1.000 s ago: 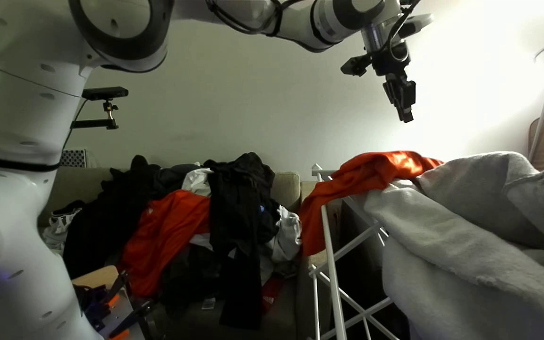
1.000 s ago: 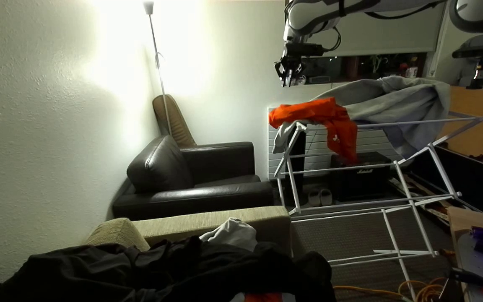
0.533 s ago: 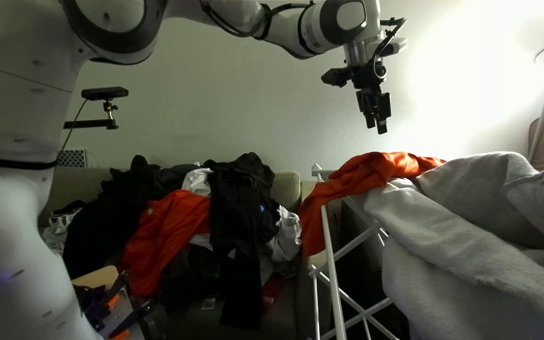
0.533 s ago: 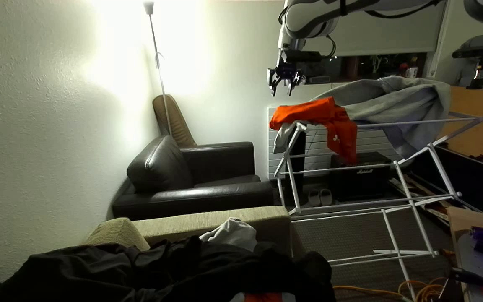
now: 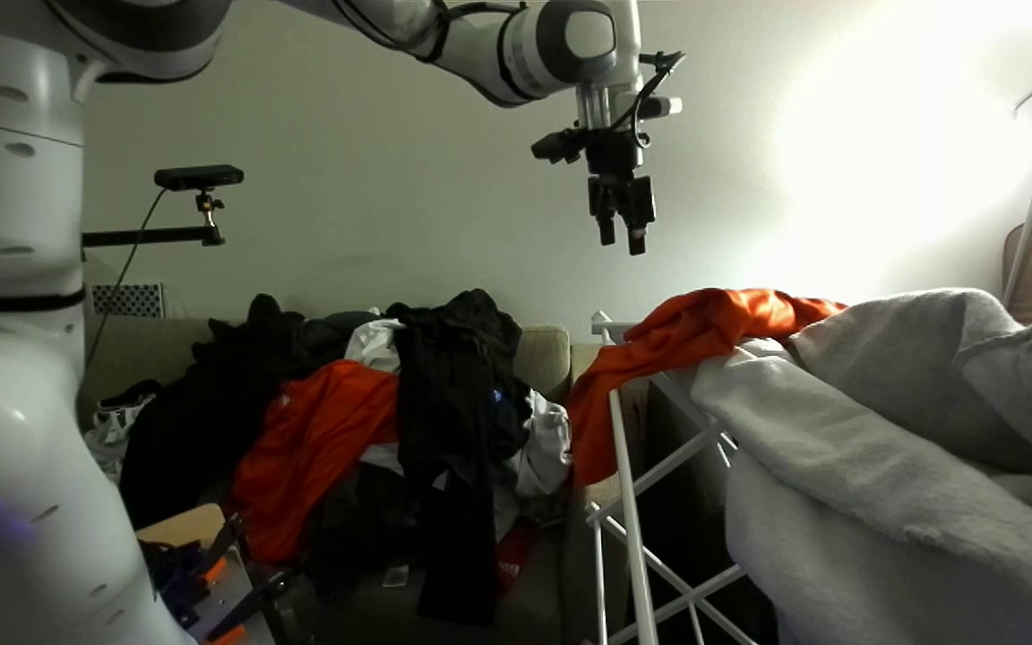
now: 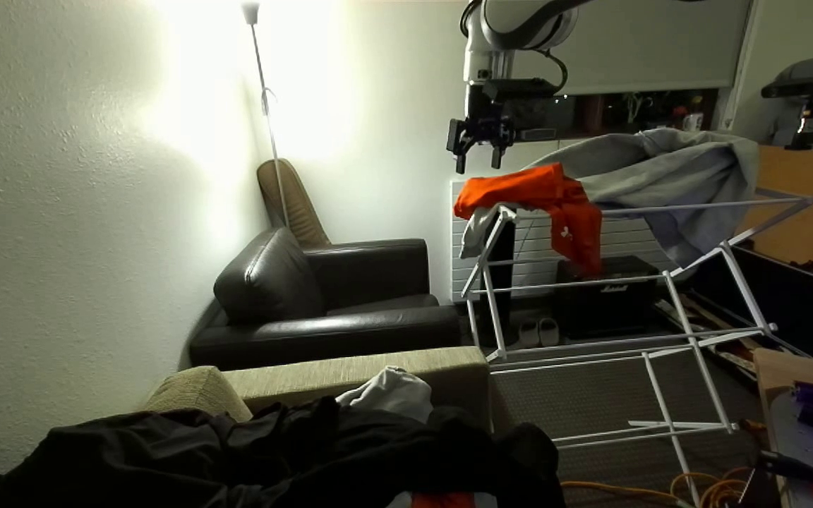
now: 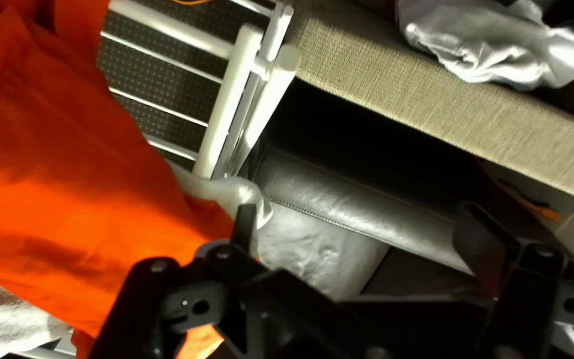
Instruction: Put the orange shirt on the drying rack
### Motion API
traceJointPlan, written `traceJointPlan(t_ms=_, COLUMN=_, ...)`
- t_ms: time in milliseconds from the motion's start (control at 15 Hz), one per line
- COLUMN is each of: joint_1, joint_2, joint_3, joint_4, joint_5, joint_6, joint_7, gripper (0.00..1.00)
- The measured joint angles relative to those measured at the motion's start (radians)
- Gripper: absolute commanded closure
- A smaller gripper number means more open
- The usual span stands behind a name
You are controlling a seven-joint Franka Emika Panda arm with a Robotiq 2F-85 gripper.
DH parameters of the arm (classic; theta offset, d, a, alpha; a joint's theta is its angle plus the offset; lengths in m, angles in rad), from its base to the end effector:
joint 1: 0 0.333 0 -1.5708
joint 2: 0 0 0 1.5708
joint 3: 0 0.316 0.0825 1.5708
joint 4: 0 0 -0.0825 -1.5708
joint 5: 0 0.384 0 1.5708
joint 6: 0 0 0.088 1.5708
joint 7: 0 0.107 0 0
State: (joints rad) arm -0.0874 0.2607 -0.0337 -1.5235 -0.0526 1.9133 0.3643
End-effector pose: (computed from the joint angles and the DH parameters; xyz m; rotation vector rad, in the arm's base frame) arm 0.6500 -0.0805 0.5218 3.0067 -0.7187 0.2097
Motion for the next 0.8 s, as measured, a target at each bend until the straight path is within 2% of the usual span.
traceJointPlan(t_ms=333, joint_1=0.066, joint_2=-0.098, joint_3=0.010, joint_4=-0.133, joint_5=0.000, joint_6=-0.046, joint_7=-0.066, gripper=0.00)
traceJointPlan(t_ms=800, joint_1=0.135, joint_2=-0.227, joint_3=0.062, joint_4=-0.308, joint_5=0.000, joint_6=-0.067, joint_7=-0.121, gripper=0.00)
